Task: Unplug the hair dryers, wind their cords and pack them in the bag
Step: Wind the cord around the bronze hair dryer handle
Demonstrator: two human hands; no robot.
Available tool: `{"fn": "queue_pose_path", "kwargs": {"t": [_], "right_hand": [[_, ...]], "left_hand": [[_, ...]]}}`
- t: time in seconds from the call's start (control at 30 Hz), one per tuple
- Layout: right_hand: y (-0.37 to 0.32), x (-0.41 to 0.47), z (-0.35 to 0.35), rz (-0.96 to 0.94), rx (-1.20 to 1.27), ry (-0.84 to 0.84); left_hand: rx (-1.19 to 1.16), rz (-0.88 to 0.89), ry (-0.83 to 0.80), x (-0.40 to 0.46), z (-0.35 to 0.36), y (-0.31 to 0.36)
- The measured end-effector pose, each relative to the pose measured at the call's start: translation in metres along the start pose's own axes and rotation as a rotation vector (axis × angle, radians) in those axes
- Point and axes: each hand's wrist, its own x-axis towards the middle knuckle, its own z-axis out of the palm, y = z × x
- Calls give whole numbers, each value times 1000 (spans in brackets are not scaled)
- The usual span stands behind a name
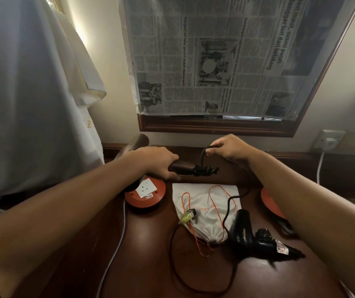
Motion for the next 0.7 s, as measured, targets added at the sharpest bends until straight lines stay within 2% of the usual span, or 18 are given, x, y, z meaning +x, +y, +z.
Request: {"fn": "queue_pose_path", "kwargs": {"t": [0.3, 0.6, 0.7], "right_hand": [[-19, -12, 13, -133, -12, 198], [-18, -30, 38, -113, 84, 247], [-17, -35, 45, -69, 216, 237]], "left_hand": [[-53, -176, -5, 17, 12, -18], [-112, -211, 25, 18, 12, -28], [-153, -219, 35, 19, 11, -31]]}}
